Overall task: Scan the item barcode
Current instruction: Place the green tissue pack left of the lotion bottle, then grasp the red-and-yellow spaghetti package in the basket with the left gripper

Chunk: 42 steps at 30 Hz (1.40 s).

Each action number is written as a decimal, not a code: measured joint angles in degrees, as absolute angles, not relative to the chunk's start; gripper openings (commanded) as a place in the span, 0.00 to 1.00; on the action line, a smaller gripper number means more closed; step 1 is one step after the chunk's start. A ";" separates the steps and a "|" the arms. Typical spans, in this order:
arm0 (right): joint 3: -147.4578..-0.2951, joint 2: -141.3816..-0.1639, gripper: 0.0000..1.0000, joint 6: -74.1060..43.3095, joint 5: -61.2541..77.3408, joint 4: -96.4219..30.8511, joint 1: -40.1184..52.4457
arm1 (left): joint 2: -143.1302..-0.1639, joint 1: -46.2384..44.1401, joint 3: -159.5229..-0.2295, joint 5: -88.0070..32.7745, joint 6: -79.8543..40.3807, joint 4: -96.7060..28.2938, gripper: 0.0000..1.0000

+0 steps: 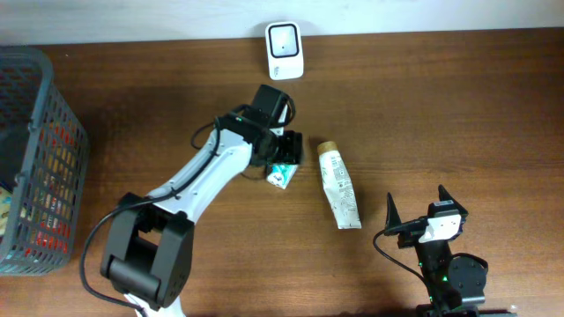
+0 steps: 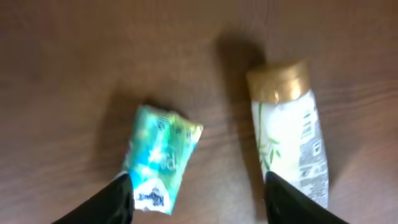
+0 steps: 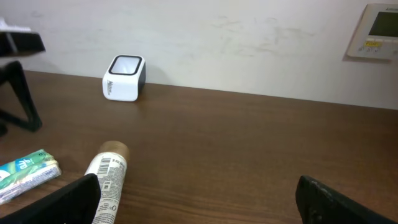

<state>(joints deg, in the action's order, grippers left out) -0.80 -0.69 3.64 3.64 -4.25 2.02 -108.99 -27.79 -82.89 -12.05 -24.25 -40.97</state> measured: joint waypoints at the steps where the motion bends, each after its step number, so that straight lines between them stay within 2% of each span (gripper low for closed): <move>1: -0.80 -0.69 0.99 3.64 3.64 -4.25 2.02 | -108.95 -26.89 -85.17 -11.44 -22.28 -43.07 0.57; 2: -0.80 -0.69 0.99 3.62 3.64 -4.25 2.02 | -108.22 -24.97 -89.06 -9.34 -19.79 -45.04 0.67; 4: -0.80 -0.67 0.99 3.66 3.60 -4.25 2.02 | -104.62 -18.59 -99.72 -5.02 -15.73 -53.52 0.75; 6: -0.80 -0.69 0.99 3.64 3.64 -4.23 2.02 | -101.34 -5.23 -111.70 -3.40 -14.37 -55.48 0.77; 9: -0.80 -0.69 0.99 3.66 3.64 -4.25 2.02 | -94.52 13.30 -116.03 -0.25 -14.33 -56.12 0.78; 15: -0.80 -0.69 0.99 3.66 3.64 -4.25 2.02 | -94.11 34.89 -116.46 4.08 -16.95 -58.78 0.81; 17: -0.80 -0.69 0.99 3.66 3.64 -4.25 2.02 | -94.52 38.96 -116.46 5.50 -17.12 -59.86 0.78; 19: -0.80 -0.69 0.99 3.64 3.64 -4.25 2.02 | -95.88 41.28 -116.49 6.09 -17.06 -62.26 0.71; 21: -0.80 -0.69 0.99 3.66 3.64 -4.25 2.02 | -100.25 42.96 -116.46 7.29 -17.15 -65.39 0.70; 26: -0.80 -0.69 0.99 3.64 3.64 -4.25 2.02 | -107.31 42.11 -114.15 9.61 -17.78 -68.29 0.75; 31: -0.80 -0.69 0.99 3.64 3.64 -4.25 2.02 | -115.55 40.51 -109.25 6.76 -10.20 -65.76 0.75; 34: -0.80 -0.69 0.99 3.64 3.64 -4.25 2.02 | -120.68 40.42 -108.64 -1.69 0.23 -63.37 0.82; 35: -0.80 -0.69 0.99 3.64 3.64 -4.25 2.02 | -120.99 40.27 -108.64 -3.51 4.29 -62.30 0.89; 38: -0.80 -0.69 0.99 3.66 3.64 -4.25 2.02 | -121.64 39.90 -108.64 -5.06 10.90 -60.16 0.98; 42: -0.80 -0.69 0.99 3.62 3.64 -4.25 2.02 | -123.48 39.92 -108.64 -5.67 17.89 -58.57 0.99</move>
<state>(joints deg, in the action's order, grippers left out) -0.80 -0.69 3.62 3.64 -4.25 2.02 -123.48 39.92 -108.64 -5.67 17.89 -58.57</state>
